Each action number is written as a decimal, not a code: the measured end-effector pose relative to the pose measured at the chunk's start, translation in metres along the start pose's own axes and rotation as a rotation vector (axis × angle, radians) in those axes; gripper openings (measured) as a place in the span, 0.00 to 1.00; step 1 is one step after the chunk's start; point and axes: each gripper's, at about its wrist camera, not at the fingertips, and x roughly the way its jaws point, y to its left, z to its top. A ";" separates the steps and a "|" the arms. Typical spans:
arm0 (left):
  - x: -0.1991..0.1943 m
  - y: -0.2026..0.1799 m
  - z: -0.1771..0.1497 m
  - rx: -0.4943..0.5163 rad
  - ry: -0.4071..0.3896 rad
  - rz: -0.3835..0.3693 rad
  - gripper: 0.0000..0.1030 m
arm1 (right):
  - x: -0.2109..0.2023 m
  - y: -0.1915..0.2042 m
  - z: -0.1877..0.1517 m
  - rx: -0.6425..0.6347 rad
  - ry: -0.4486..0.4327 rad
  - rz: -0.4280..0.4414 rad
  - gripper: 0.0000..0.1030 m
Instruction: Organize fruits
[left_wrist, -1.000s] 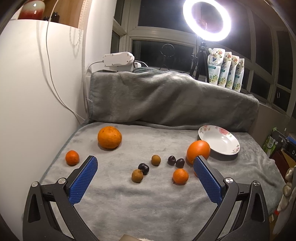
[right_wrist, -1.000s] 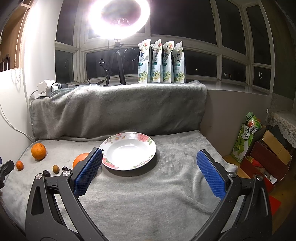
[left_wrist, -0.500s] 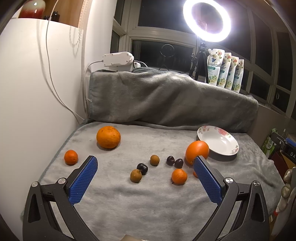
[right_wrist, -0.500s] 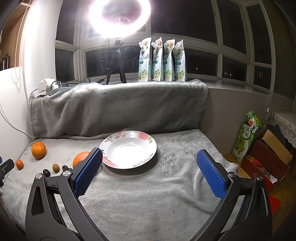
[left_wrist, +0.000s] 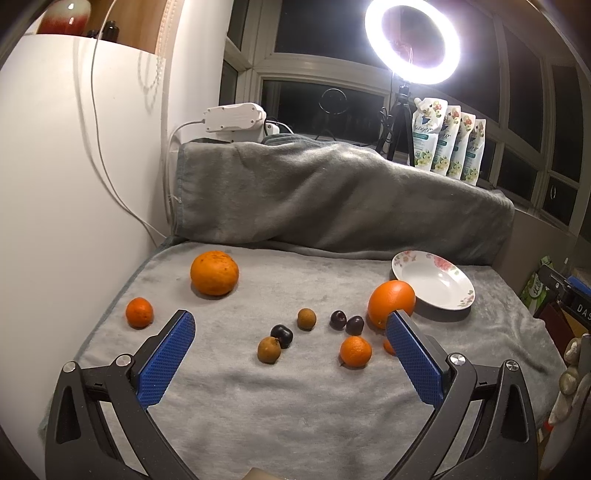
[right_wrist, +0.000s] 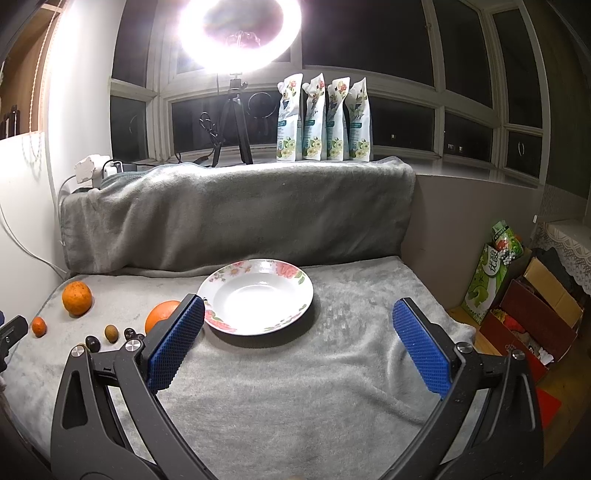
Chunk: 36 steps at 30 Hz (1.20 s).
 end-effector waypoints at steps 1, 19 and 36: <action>0.000 0.000 0.000 0.000 0.001 -0.001 1.00 | 0.000 0.000 0.000 0.001 0.001 0.001 1.00; 0.018 -0.005 -0.002 -0.006 0.054 -0.066 1.00 | 0.014 0.002 -0.008 -0.003 0.046 0.025 1.00; 0.079 -0.014 0.000 -0.048 0.226 -0.310 0.74 | 0.060 0.012 -0.014 0.091 0.218 0.283 1.00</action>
